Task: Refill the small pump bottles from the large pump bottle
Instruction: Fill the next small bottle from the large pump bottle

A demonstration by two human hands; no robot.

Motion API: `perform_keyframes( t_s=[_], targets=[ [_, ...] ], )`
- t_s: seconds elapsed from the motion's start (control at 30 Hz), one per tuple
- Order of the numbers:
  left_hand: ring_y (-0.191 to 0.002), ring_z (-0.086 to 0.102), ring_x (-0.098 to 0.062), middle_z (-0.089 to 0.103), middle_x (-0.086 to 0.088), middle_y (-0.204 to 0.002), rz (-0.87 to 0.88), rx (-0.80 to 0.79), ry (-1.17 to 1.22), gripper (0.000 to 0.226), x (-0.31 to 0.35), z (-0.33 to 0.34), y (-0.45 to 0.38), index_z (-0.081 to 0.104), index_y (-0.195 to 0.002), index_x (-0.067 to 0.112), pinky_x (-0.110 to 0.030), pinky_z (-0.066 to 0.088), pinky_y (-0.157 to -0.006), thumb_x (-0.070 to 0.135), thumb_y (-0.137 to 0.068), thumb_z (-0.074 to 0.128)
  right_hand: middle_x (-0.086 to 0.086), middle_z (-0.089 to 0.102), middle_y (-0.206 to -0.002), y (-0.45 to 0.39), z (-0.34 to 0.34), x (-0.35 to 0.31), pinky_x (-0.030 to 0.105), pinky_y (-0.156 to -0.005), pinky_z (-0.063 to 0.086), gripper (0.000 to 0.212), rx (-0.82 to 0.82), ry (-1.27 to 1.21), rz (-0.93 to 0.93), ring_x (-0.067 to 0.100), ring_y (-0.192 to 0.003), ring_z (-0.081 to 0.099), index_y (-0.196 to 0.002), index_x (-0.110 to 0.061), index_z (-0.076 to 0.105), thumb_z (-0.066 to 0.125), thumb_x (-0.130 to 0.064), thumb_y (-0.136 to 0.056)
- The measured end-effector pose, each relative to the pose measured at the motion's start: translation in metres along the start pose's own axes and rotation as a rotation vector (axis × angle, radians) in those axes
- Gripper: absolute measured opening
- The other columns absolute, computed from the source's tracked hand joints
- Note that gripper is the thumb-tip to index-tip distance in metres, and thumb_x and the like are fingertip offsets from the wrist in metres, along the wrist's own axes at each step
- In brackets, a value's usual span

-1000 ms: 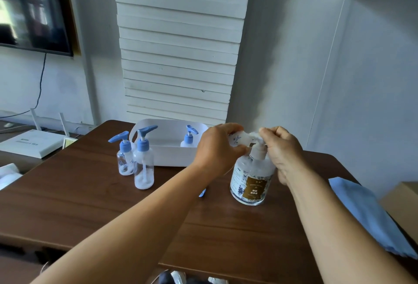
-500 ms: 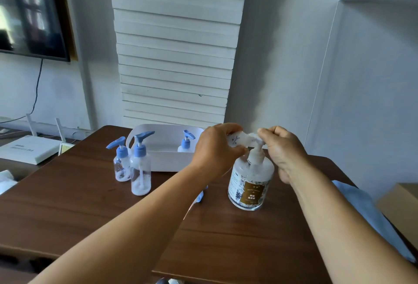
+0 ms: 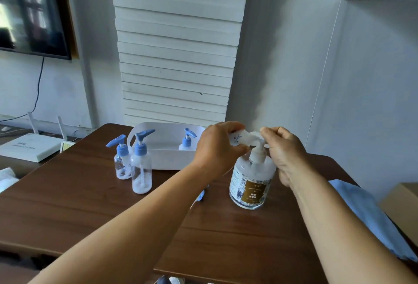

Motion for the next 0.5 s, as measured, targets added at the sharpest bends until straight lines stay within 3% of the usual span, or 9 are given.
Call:
perform_keyframes(
  t_s=[0.13, 0.3, 0.5],
  targets=[
    [-0.1, 0.059, -0.009, 0.066, 0.006, -0.112, -0.023, -0.01, 0.021, 0.049, -0.008, 0.004, 0.004, 0.062, -0.119, 0.024, -0.016, 0.041, -0.082, 0.025, -0.072, 0.077, -0.003, 0.059, -0.075, 0.004, 0.005, 0.008, 0.025, -0.058, 0.041, 0.02, 0.008, 0.023, 0.015, 0.012, -0.073, 0.053, -0.076, -0.017, 0.056, 0.056, -0.031, -0.09],
    [-0.099, 0.059, -0.01, 0.066, 0.008, -0.111, 0.008, 0.001, -0.004, 0.049, 0.0, 0.0, -0.001, 0.061, -0.118, 0.027, -0.019, 0.043, -0.082, 0.028, -0.072, 0.077, -0.001, 0.06, -0.08, -0.002, 0.0, -0.006, 0.025, -0.063, 0.043, 0.019, -0.023, 0.052, -0.003, 0.012, -0.077, 0.054, -0.08, -0.016, 0.058, 0.056, -0.031, -0.091],
    [-0.098, 0.058, -0.007, 0.067, 0.006, -0.11, -0.013, 0.003, 0.013, 0.048, -0.008, 0.004, 0.003, 0.063, -0.117, 0.024, -0.015, 0.04, -0.081, 0.025, -0.072, 0.078, -0.002, 0.058, -0.076, 0.0, 0.006, 0.006, 0.026, -0.058, 0.039, 0.021, -0.01, 0.048, 0.008, 0.014, -0.075, 0.052, -0.074, -0.017, 0.054, 0.055, -0.031, -0.09]
  ],
)
Point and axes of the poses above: each hand's wrist, its own y-axis away from the middle knuckle, its own z-axis out of the palm, x = y × z, the point moved 10 cm from there along -y, towards the middle knuckle
